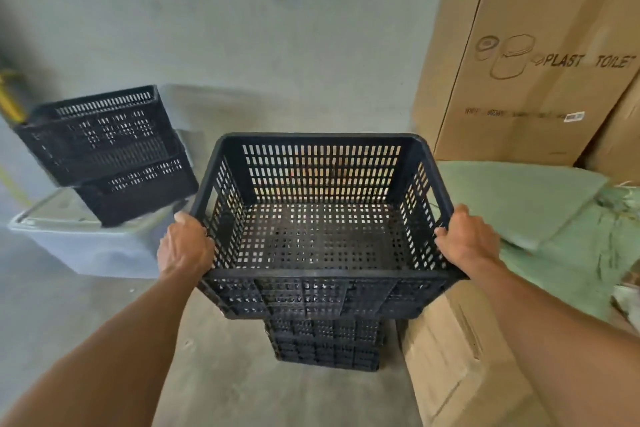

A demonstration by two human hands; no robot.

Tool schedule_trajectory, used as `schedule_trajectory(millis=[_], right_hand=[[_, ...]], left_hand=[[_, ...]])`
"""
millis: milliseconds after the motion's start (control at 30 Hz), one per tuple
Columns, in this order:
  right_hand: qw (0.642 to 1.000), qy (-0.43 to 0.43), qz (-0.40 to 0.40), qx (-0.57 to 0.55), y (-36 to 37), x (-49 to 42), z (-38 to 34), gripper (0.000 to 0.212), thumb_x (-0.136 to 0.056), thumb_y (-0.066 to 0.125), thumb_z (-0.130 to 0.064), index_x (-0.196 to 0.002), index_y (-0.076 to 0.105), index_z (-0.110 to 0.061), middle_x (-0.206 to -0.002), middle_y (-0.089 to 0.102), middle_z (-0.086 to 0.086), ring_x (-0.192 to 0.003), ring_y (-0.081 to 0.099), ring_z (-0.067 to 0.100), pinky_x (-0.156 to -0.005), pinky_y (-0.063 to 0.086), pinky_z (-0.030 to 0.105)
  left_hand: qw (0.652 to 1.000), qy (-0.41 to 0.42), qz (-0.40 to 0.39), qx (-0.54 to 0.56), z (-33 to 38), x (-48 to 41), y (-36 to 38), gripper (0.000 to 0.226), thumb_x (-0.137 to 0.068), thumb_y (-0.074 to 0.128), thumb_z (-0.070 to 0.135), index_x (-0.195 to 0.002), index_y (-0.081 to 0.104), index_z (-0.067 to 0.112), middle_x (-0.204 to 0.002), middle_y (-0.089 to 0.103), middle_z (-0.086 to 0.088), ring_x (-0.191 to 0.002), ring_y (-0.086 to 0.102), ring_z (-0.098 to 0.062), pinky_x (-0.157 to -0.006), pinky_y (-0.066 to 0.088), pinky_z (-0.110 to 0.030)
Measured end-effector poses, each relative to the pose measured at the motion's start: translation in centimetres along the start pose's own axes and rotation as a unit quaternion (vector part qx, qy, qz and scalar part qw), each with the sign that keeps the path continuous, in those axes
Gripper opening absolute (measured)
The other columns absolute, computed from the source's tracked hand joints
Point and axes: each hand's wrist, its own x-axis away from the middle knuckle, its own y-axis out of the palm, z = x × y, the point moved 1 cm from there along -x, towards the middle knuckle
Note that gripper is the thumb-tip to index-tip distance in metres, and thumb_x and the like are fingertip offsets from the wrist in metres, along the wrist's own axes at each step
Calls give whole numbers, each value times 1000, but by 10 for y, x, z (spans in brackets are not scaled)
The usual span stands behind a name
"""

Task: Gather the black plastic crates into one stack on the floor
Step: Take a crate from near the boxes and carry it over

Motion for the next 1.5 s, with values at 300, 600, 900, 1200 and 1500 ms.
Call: schedule_trajectory(millis=[300,600,900,1200,1500], right_hand=[[998,22,-48,42,71,-17,-54,36,-85,65,-35,-88,36,-14,-75,56,8,-71,59,32,-52,34,30],[989,32,-117,81,175,-97,-90,38,-83,69,-32,-105,53,-4,-94,67,19,-86,65,37,-60,41,33],[988,66,-125,65,227,-142,-89,43,-87,65,-27,-117,47,-1,-101,64,28,-91,60,45,-63,37,38],[991,23,-106,77,236,-126,-95,71,-87,63,-26,-146,24,-23,-59,51,13,-49,41,25,-48,29,29],[990,43,-121,51,235,-116,-77,75,-91,59,-25,-150,12,-31,-54,30,-1,-47,25,11,-47,21,29]], left_hand=[[995,-6,-94,-40,-53,-69,70,8,-91,48,7,-95,41,7,-87,59,-18,-77,60,-39,-70,55,-53],[987,-43,-138,-71,-54,-140,171,13,-91,50,11,-92,37,11,-86,61,-21,-75,60,-41,-68,55,-51],[972,26,-220,-81,-39,-179,240,86,-87,43,-3,-153,5,37,-106,60,-25,-86,60,-43,-75,52,-59],[964,65,-238,-100,-44,-197,260,87,-89,49,-4,-156,7,31,-96,52,-25,-74,55,-39,-68,52,-53],[959,88,-242,-120,-44,-186,261,85,-87,50,-2,-157,9,24,-96,53,-31,-81,54,-47,-74,45,-55]])
